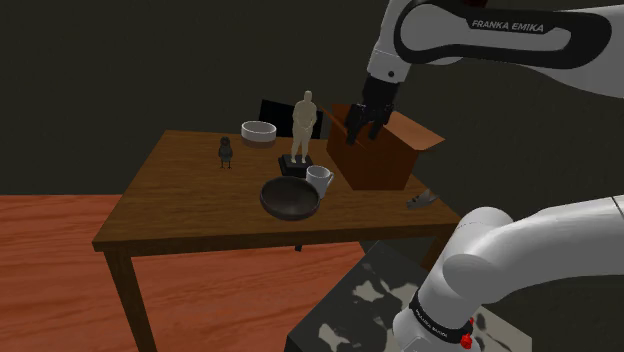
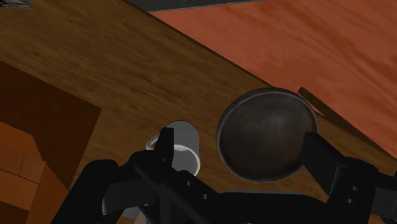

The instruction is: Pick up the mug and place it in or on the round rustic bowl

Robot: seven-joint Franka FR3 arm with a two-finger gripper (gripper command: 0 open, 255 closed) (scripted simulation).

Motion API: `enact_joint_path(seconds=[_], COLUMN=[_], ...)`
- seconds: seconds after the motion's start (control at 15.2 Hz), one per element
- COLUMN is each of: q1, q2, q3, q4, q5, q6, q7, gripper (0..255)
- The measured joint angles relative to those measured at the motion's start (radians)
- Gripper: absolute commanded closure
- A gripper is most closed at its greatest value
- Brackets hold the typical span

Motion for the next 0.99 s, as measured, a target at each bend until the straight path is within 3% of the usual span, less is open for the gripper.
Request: enact_joint_path(seconds=[0.2, 0.99], q1=[-0.001, -0.007], q2=[0.033, 0.479], q3=[-0.003, -0.031], q4=[-0.009, 0.088], q5=[-0.004, -0.027], q6=[0.033, 0.303], q7=[-0.001, -0.002], gripper=[0, 0])
